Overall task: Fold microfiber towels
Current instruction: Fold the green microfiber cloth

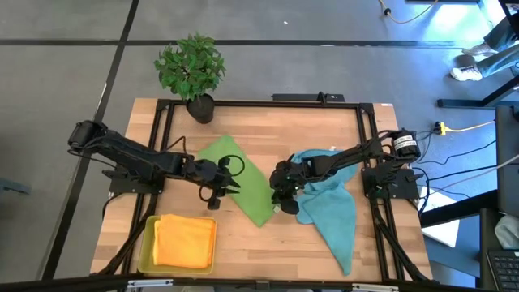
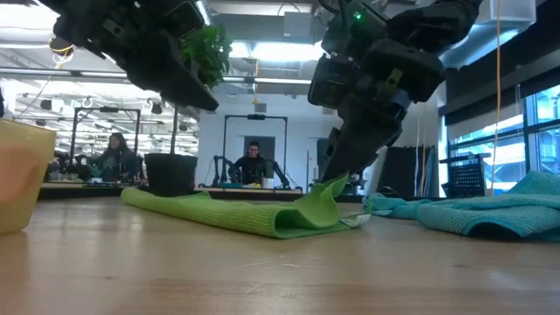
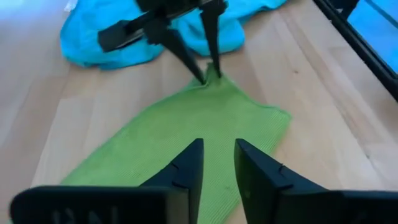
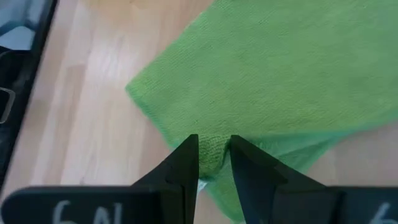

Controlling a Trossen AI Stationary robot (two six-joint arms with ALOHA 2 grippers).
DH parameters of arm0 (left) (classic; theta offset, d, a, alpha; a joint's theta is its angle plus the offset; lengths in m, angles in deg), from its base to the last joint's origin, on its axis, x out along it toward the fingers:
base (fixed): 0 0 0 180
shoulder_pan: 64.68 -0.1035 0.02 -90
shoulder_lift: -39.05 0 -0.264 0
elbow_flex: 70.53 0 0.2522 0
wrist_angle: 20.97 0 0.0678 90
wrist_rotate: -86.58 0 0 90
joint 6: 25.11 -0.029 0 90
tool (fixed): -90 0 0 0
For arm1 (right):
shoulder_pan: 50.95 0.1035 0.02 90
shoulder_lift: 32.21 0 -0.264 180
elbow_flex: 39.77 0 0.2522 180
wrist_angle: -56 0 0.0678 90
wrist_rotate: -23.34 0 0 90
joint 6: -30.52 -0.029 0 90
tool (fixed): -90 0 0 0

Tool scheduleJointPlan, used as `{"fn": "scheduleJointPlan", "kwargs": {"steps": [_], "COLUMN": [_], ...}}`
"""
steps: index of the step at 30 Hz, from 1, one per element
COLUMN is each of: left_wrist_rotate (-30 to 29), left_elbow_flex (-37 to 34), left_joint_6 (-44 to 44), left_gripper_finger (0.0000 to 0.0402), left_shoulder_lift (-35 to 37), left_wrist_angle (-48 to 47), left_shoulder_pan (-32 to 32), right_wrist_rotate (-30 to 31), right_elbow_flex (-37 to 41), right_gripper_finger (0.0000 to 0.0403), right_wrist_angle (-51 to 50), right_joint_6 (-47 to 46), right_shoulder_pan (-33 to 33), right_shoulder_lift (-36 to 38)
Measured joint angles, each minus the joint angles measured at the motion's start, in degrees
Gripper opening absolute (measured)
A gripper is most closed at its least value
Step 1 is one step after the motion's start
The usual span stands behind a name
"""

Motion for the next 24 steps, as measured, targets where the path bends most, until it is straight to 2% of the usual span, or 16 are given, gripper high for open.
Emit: {"fn": "scheduleJointPlan", "kwargs": {"steps": [8, 18, 24], "left_wrist_rotate": [-0.3, -0.6, 0.8], "left_elbow_flex": [0.0, 0.0, 2.2], "left_joint_6": [-1.6, -1.7, -1.6], "left_gripper_finger": [0.0128, 0.0134, 0.0143], "left_shoulder_lift": [0.0, -1.2, -6.8], "left_wrist_angle": [3.9, 5.6, 7.0], "left_shoulder_pan": [2.2, 2.6, 2.8], "right_wrist_rotate": [2.3, 2.3, 2.4], "right_elbow_flex": [0.0, 0.0, 0.0], "right_gripper_finger": [0.0094, 0.0094, 0.0094], "right_wrist_angle": [0.0, 0.0, 0.0], "right_joint_6": [0.1, 0.2, 0.1], "right_shoulder_pan": [0.0, 0.0, 0.0], "right_shoulder_lift": [0.0, 0.0, 0.0]}}
